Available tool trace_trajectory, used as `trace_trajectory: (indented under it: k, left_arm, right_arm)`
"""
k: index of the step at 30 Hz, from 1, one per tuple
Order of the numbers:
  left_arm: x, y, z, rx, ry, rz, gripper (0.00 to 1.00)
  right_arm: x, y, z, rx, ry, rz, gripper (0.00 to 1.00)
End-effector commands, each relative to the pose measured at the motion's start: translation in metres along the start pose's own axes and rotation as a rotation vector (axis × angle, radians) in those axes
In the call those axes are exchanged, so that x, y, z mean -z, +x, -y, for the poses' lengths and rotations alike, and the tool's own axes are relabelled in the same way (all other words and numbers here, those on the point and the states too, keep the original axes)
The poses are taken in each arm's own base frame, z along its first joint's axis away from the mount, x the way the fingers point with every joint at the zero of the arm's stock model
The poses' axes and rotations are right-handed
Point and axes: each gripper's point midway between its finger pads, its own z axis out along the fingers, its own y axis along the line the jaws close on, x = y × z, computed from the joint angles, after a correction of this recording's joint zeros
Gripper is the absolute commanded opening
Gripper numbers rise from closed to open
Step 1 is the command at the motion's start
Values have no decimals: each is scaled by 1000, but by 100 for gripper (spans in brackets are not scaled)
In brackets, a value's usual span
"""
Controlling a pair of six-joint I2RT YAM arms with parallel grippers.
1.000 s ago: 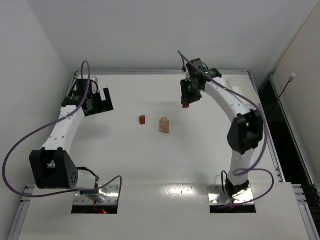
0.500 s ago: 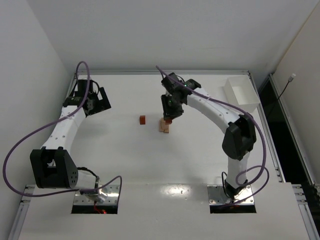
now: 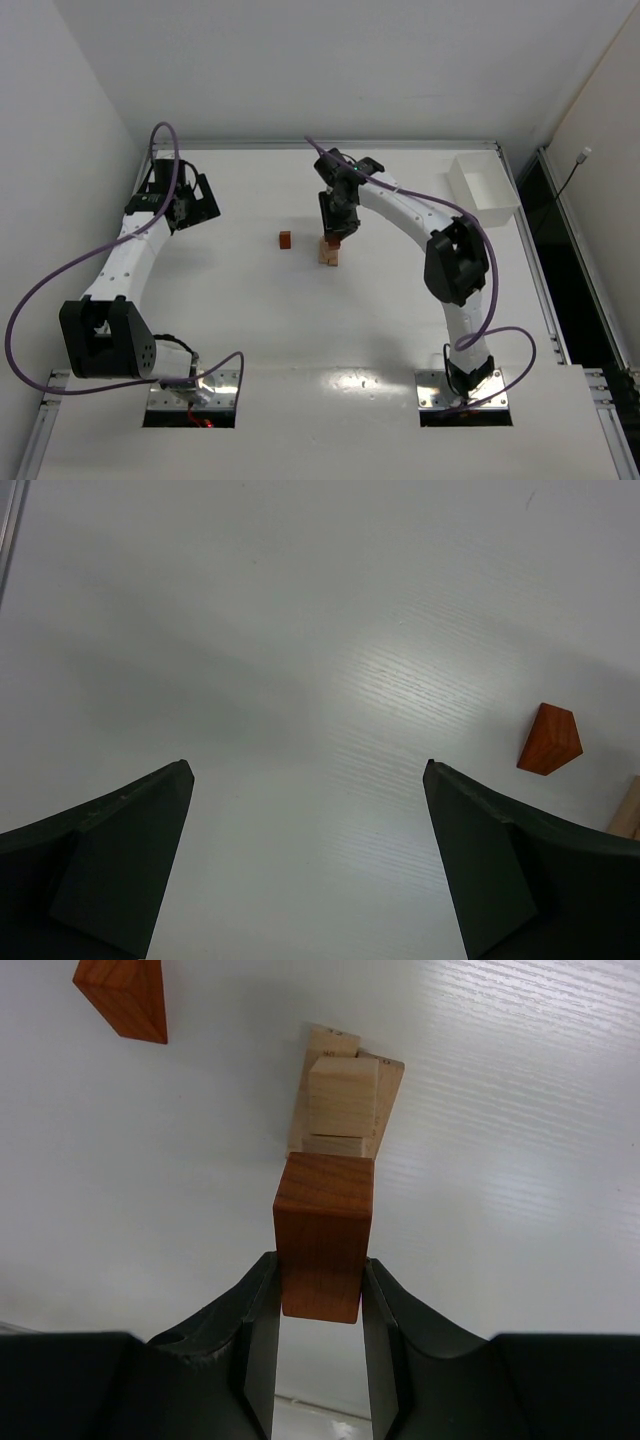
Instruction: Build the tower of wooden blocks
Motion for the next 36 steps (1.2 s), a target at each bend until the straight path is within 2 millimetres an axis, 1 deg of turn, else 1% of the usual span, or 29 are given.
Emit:
trace_trajectory:
  k: [1, 5, 6, 9, 12, 18, 21, 22, 29, 31, 36]
  left_arm:
    - [12, -16, 5, 0, 17, 67, 100]
    - [12, -18, 6, 2, 20, 75, 100]
    - [10, -15, 5, 0, 17, 67, 100]
    - [10, -15, 5, 0, 17, 67, 100]
    - [10, -15, 5, 0, 17, 67, 100]
    - [10, -15, 5, 0, 17, 67, 100]
    - [10, -15, 5, 0, 17, 67, 100]
    - [10, -15, 5, 0, 17, 67, 100]
    - [10, -13, 8, 0, 36, 60, 100]
    - [10, -13, 8, 0, 36, 60, 100]
    - [10, -13, 8, 0, 36, 60, 100]
  right_arm:
    - [10, -18, -11, -15, -18, 64, 0]
    - [2, -16, -10, -15, -10, 47, 0]
    - [0, -13, -8, -15, -6, 39, 0]
    - [-4, -12, -8, -15, -2, 31, 0]
    - [-12, -7, -9, -15, -8, 3, 0]
    - [-17, -13, -10, -15, -4, 16, 0]
    - [-15, -16, -12, -15, -8, 24, 0]
    - [-19, -14, -11, -15, -4, 16, 0]
    - [-17, -21, -14, -15, -13, 32, 0]
    - [-21, -19, -13, -15, -8, 24, 0]
    - [-21, -19, -13, -15, -8, 24, 0]
